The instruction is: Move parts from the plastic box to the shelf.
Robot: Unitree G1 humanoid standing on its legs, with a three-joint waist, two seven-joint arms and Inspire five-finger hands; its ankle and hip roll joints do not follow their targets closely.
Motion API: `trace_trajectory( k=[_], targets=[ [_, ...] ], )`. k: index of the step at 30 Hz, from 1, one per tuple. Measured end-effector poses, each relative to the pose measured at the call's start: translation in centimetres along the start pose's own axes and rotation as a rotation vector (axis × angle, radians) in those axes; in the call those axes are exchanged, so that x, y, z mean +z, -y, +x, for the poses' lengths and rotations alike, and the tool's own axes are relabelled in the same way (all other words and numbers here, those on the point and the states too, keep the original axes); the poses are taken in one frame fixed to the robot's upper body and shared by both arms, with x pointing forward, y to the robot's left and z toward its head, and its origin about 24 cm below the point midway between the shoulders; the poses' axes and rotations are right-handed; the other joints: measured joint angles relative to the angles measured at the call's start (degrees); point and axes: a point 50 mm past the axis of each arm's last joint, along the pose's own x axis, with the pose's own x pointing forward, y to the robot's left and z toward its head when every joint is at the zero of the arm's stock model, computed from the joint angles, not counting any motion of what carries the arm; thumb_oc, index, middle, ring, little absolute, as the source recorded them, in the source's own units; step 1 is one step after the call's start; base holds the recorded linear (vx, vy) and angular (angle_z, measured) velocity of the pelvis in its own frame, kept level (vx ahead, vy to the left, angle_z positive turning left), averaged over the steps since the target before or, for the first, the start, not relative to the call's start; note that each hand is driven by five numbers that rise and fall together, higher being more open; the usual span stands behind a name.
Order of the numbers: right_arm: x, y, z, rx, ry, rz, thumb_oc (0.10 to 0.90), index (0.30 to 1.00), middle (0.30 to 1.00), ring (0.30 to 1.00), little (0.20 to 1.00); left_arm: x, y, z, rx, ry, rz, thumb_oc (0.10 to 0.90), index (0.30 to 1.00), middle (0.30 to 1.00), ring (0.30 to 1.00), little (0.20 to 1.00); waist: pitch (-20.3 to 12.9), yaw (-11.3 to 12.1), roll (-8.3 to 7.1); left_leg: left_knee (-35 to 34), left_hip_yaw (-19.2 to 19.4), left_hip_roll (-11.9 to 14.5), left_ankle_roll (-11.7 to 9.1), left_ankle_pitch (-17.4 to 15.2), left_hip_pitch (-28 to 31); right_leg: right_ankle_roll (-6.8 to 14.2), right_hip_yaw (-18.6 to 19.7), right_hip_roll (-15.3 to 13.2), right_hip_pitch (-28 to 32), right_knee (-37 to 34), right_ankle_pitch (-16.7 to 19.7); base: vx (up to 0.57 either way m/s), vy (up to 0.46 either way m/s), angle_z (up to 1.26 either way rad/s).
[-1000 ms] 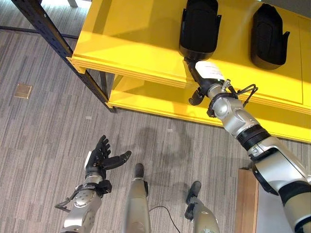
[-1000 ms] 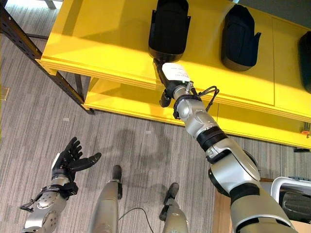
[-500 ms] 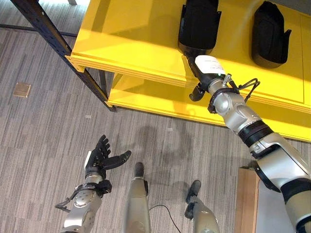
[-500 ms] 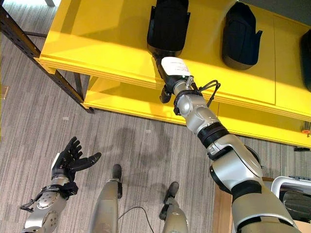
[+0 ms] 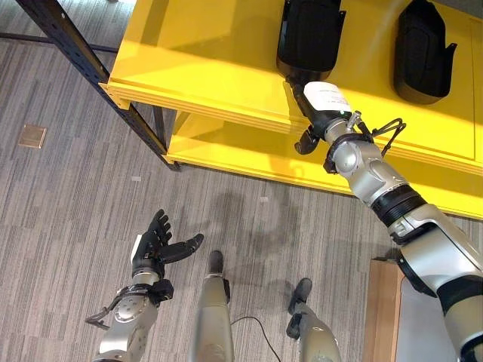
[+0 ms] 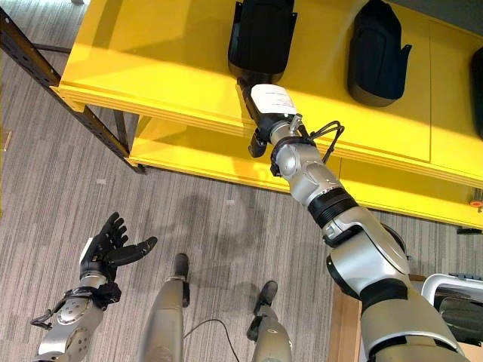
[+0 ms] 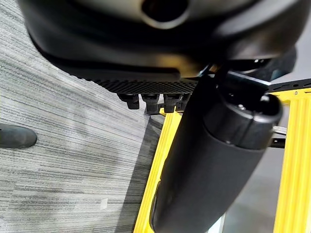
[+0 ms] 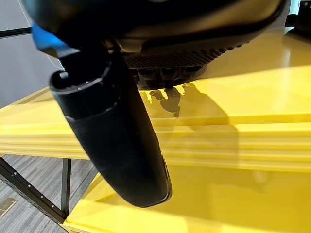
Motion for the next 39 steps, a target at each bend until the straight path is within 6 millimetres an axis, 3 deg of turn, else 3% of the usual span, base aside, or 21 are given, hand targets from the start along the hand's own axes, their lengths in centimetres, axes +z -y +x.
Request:
trace_trajectory(
  k=[24,29,37,39],
  targets=[
    [-0.6,-0.1,-0.3,-0.003,-0.014,0.043,0.900,1.000,1.000,1.000,1.000,0.1,0.1,0.1,0.000,0.005,-0.001,0.900,1.000,1.000,1.000,1.000,0.46,-0.57,0.47,0.18,0.09,0.03,0.02,0.00,-0.03,-0.01,0.22,-0.05,-0.26,0.36,0.01,0.00,0.000,0.00],
    [-0.4,-0.5,-1.5,-0.033,0.030,0.110,0.900,1.000,1.000,1.000,1.000,0.2,-0.1,0.1,0.019,0.006,0.000,0.900,1.000,1.000,1.000,1.000,0.48,-1.28,0.50,0.17,0.20,0.06,0.06,-0.02,0.46,-0.01,0.38,-0.02,-0.04,0.61,0.01,-0.01,-0.003,-0.01],
    [-1.5,-3.0,-4.7,-0.013,0.034,0.219,0.900,1.000,1.000,1.000,1.000,-0.1,0.4,0.0,0.025,0.004,-0.031,0.900,1.000,1.000,1.000,1.000,0.49,-2.06,0.52,0.22,0.44,0.08,0.10,0.00,0.93,-0.03,0.78,0.01,0.10,0.83,0.00,-0.01,-0.004,-0.01],
    [-1.8,-4.0,-6.7,-0.021,0.038,0.311,0.900,1.000,1.000,1.000,1.000,-0.4,0.4,-0.1,0.028,-0.006,-0.032,0.900,1.000,1.000,1.000,1.000,0.50,-1.78,0.52,0.00,1.04,0.11,0.20,-0.07,1.77,-0.02,1.36,0.01,0.48,0.81,0.00,-0.01,-0.015,-0.08]
  ],
)
